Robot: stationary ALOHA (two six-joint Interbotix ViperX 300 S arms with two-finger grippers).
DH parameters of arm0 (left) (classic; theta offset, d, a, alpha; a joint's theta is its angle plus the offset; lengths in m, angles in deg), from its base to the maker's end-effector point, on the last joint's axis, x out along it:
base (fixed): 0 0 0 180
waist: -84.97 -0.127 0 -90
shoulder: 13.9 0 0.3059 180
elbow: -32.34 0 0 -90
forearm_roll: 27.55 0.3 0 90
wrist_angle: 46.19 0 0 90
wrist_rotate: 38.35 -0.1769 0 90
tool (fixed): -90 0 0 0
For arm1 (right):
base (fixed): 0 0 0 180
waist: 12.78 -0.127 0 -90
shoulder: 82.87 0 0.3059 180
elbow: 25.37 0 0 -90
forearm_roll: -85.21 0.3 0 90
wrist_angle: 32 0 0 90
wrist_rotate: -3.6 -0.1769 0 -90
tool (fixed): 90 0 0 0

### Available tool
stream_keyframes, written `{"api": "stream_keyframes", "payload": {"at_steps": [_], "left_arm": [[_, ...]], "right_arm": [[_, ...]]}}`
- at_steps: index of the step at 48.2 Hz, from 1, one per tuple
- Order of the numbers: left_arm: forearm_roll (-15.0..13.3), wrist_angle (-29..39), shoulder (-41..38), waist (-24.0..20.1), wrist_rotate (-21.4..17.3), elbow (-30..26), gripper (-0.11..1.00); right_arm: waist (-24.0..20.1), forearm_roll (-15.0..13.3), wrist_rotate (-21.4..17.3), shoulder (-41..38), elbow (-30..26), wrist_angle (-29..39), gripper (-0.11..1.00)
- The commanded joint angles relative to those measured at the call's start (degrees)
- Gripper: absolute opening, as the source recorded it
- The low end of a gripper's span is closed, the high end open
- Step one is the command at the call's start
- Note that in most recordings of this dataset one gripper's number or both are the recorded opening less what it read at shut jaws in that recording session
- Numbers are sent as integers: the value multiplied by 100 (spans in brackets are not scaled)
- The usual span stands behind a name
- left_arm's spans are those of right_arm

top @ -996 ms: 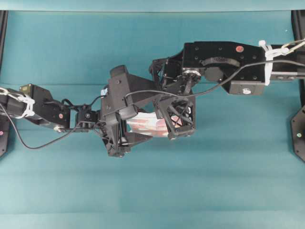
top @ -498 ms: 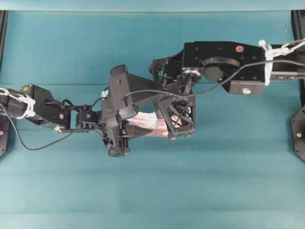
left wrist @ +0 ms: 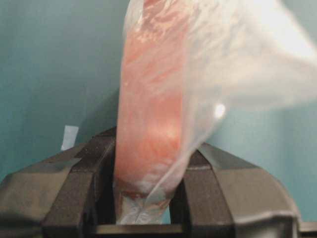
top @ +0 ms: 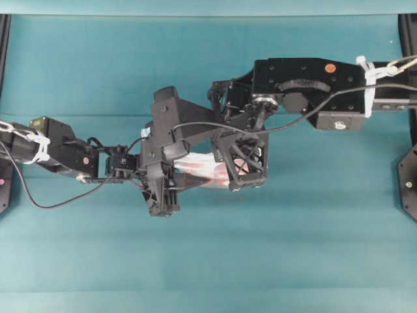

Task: Hand over the clear zip bag and make it stand upright.

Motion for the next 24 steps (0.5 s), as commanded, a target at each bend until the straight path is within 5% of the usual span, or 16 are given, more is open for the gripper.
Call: {"api": "stream_keyframes", "payload": {"at_steps": [1, 12, 24], "left_arm": [[18, -9, 18, 26, -9, -44, 24], [9, -9, 18, 53, -9, -53, 24], [9, -9, 18, 53, -9, -35, 24]], "right_arm": [[-18, 0, -264, 149, -44, 0, 1], [-35, 26, -721, 211, -44, 114, 7], [-44, 18, -1072, 299, -79, 9, 73]]}}
